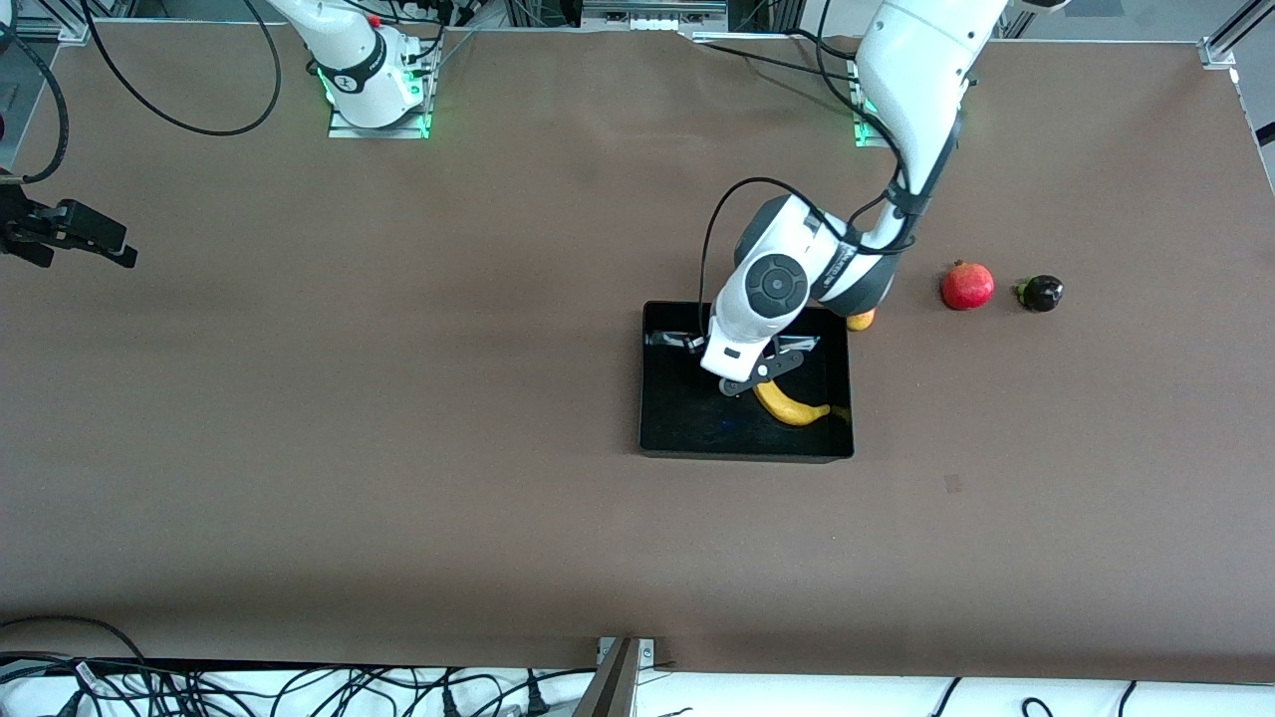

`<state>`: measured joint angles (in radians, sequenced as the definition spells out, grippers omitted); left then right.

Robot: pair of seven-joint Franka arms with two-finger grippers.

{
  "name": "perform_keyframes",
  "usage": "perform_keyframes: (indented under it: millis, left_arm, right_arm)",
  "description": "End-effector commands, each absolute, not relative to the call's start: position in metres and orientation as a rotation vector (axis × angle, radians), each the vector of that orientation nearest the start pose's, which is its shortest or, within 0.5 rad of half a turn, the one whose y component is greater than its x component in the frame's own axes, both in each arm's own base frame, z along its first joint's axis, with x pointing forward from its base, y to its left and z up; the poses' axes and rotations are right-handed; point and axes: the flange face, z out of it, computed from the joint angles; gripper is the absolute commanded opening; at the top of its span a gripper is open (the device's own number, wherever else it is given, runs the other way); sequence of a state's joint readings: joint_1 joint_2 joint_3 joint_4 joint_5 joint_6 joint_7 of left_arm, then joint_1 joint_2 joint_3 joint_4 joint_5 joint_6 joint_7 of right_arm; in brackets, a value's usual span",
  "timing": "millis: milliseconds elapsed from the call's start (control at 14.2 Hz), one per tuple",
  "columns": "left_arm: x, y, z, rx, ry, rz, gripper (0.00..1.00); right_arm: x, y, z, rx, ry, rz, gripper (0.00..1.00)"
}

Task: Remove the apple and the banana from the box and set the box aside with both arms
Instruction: 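Carry the apple out of the tray and set it on the table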

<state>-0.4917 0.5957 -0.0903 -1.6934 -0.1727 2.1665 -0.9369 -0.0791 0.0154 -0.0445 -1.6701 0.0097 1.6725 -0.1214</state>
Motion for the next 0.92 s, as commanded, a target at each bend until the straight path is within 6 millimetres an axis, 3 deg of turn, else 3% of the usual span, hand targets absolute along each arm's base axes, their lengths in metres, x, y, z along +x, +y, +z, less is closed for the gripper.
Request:
perform_keyframes:
  millis: [0,141,282,564,635,846]
  left_arm:
    - [0.585,-0.321,0.326,-3.088,-0.833,0.386,0.0]
    - [0.605,-0.272,0.363,-3.091,-0.774,0.442,0.0]
    - [0.623,-0.21,0.373,-3.12,-0.657,0.499,0.0]
    - [0.644,-0.11,0.36,-3.131,-0.482,0.478,0.0]
    - [0.648,-0.076,0.353,-3.112,-0.43,0.463,0.0]
    - [0.666,0.002,0.314,-3.099,-0.223,0.388,0.0]
  right_arm:
    - [0.559,-0.071,0.582,-3.116,0.001,0.021,1.0]
    - [0.559,-0.071,0.581,-3.115,0.001,0.024,1.0]
    - [0.559,-0.071,0.583,-3.116,0.001,0.019,1.0]
    - [0.558,-0.071,0.582,-3.115,0.001,0.026,1.0]
    - [0.558,-0.071,0.583,-3.115,0.001,0.026,1.0]
    - [0.558,-0.071,0.582,-3.115,0.004,0.028,1.0]
